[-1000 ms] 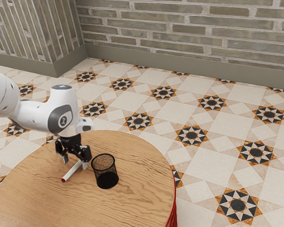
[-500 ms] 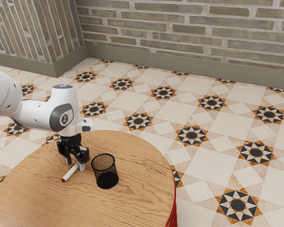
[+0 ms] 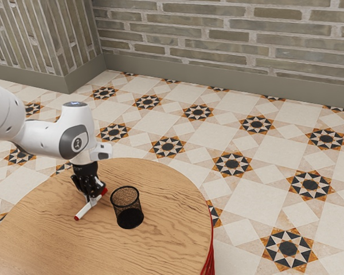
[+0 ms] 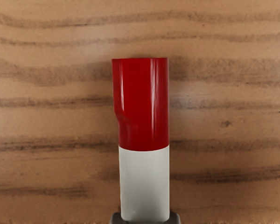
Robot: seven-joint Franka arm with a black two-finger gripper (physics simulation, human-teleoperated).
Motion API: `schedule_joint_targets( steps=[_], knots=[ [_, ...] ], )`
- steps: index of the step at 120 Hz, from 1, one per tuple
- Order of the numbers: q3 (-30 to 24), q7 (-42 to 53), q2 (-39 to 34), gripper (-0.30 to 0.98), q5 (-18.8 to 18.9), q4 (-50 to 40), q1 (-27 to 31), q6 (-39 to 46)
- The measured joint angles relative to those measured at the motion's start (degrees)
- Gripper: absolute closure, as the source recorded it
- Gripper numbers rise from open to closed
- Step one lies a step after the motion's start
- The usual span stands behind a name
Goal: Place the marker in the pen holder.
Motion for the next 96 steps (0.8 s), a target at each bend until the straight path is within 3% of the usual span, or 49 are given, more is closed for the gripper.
schedule_joint_targets(
  steps=[28,55,96],
  knots=[
    [-0.08,-0.52,-5.61,0.79,1.24,-0.76,-0.15,1.00],
    [-1.46,-1.23,-16.48,0.79,6.75,-3.93,-2.49,8.06],
    [-13.87,-6.74,-33.48,0.79,10.74,-17.70,-4.21,18.38]
  ],
)
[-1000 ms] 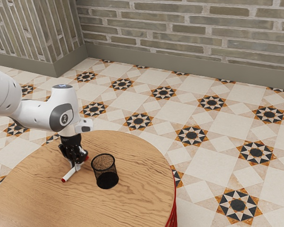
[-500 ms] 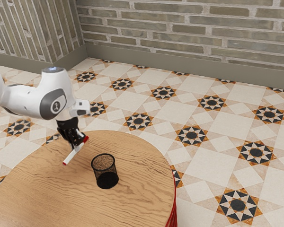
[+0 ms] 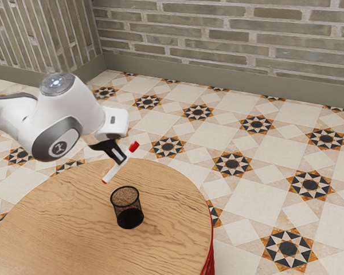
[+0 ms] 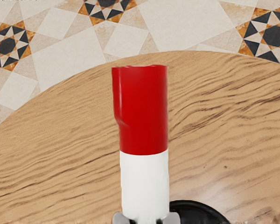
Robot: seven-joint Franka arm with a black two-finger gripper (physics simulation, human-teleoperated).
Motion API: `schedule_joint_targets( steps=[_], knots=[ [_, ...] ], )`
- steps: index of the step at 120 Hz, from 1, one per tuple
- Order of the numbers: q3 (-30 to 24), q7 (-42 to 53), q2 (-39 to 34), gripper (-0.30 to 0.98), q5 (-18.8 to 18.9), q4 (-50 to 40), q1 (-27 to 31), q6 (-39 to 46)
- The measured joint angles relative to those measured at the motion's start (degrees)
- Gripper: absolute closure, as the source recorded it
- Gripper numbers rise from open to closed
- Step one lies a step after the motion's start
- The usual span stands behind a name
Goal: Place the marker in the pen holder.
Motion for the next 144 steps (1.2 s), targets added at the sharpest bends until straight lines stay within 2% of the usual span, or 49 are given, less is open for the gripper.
schedule_joint_targets(
  steps=[20,46,70,123,144],
  knots=[
    [-3.06,-4.37,-1.75,0.79,0.05,-2.87,0.11,3.30],
    [-4.03,-8.50,-1.73,0.79,-0.76,-7.74,0.62,12.72],
    [-4.32,-11.30,-0.85,0.79,-1.06,-9.04,0.76,17.02],
    [-4.34,-14.49,4.00,0.79,3.50,-8.31,4.41,20.47],
    [-4.32,-15.19,3.52,0.42,3.99,-8.27,4.40,20.50]
  ],
)
